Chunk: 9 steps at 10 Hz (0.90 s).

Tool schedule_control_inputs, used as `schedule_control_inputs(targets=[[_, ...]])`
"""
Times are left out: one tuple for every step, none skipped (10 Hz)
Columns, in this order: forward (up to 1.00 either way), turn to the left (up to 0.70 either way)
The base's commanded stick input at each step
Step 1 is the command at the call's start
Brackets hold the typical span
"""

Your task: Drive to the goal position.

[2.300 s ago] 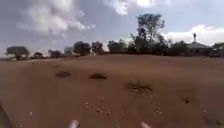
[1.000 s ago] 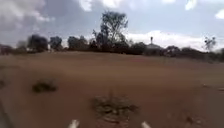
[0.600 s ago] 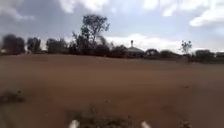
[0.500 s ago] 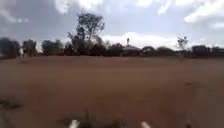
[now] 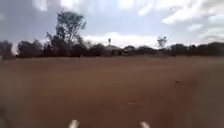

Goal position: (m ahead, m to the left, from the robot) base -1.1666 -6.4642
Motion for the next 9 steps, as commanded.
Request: schedule_control_inputs(targets=[[0.70, -0.27], [0.70, -0.27], [0.70, -0.27], [0.70, -0.27], [0.70, -0.27], [0.70, -0.27], [0.70, -0.27], [0.70, -0.27], [0.70, -0.27]])
